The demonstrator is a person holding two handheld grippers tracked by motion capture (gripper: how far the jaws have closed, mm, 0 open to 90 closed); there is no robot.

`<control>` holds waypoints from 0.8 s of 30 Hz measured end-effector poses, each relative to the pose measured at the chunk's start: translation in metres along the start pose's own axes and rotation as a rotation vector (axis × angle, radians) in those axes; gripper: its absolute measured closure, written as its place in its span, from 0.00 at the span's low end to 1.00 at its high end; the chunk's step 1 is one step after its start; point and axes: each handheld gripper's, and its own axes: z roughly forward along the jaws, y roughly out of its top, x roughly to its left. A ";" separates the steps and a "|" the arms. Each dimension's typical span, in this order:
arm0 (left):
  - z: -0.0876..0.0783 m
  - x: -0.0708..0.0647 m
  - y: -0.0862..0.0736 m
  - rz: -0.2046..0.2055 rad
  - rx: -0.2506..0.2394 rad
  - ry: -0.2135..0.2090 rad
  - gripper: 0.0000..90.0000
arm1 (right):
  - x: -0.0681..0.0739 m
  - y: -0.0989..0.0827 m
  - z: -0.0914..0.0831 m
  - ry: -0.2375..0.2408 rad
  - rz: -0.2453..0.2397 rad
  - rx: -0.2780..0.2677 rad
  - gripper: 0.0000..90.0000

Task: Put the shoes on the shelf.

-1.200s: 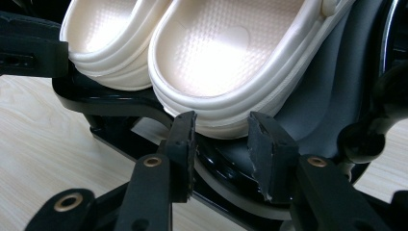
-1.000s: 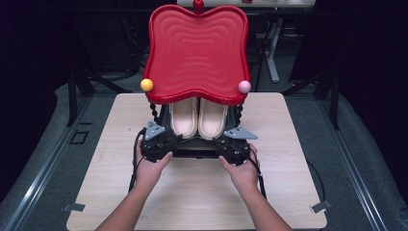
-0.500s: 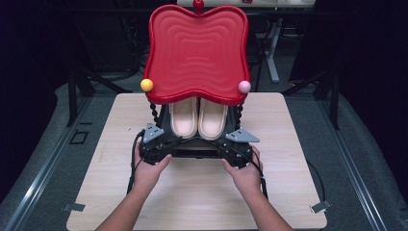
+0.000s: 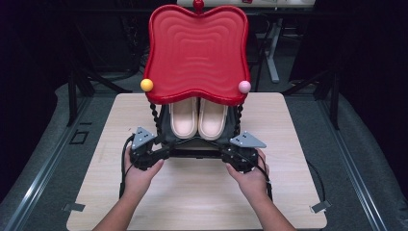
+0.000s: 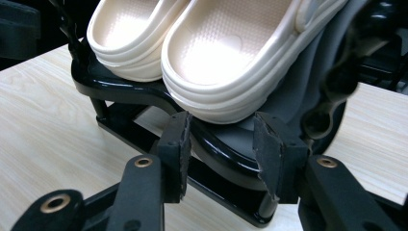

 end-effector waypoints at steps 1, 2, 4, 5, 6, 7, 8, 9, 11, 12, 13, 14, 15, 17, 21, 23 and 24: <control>-0.001 0.000 -0.001 0.003 0.003 0.001 0.55 | -0.001 -0.001 -0.003 -0.003 -0.005 0.003 0.63; -0.004 0.001 -0.004 0.006 0.005 0.001 0.55 | -0.001 -0.002 -0.004 -0.002 -0.002 -0.005 0.63; -0.006 0.001 -0.007 0.010 0.008 0.002 0.54 | -0.002 -0.005 -0.009 -0.005 -0.004 -0.004 0.62; -0.009 0.003 -0.012 0.004 0.009 0.004 0.54 | -0.003 -0.007 -0.011 -0.007 -0.008 -0.003 0.62; -0.011 0.004 -0.014 0.002 0.010 0.009 0.54 | -0.004 -0.009 -0.013 -0.009 -0.018 0.005 0.62; -0.012 0.006 -0.017 0.002 0.013 0.012 0.54 | -0.005 -0.011 -0.015 -0.017 -0.023 0.013 0.62; -0.014 0.007 -0.019 0.002 0.016 0.014 0.53 | -0.006 -0.013 -0.016 -0.016 -0.022 0.017 0.61; -0.015 0.008 -0.023 -0.005 0.017 0.018 0.53 | -0.007 -0.015 -0.017 -0.014 -0.014 0.016 0.61; -0.017 0.012 -0.032 -0.009 0.032 0.028 0.53 | -0.010 -0.020 -0.021 -0.018 -0.015 0.030 0.61; -0.019 0.013 -0.038 -0.014 0.042 0.033 0.53 | -0.010 -0.022 -0.023 -0.022 -0.016 0.028 0.61; -0.020 0.015 -0.041 -0.015 0.044 0.033 0.53 | -0.011 -0.026 -0.026 -0.023 -0.020 0.029 0.60; -0.022 0.016 -0.044 -0.017 0.053 0.036 0.52 | -0.011 -0.028 -0.027 -0.023 -0.019 0.030 0.60; -0.024 0.017 -0.047 -0.017 0.052 0.038 0.52 | -0.012 -0.031 -0.029 -0.029 -0.028 0.039 0.59; -0.028 0.018 -0.052 -0.018 0.057 0.040 0.52 | -0.013 -0.036 -0.034 -0.034 -0.042 0.049 0.58; -0.039 0.021 -0.064 -0.016 0.073 0.045 0.51 | -0.016 -0.051 -0.041 -0.039 -0.037 0.054 0.56; -0.043 0.022 -0.070 -0.019 0.082 0.050 0.50 | -0.019 -0.059 -0.044 -0.038 -0.029 0.060 0.56; -0.046 0.024 -0.072 -0.018 0.092 0.053 0.50 | -0.020 -0.062 -0.046 -0.042 -0.032 0.067 0.56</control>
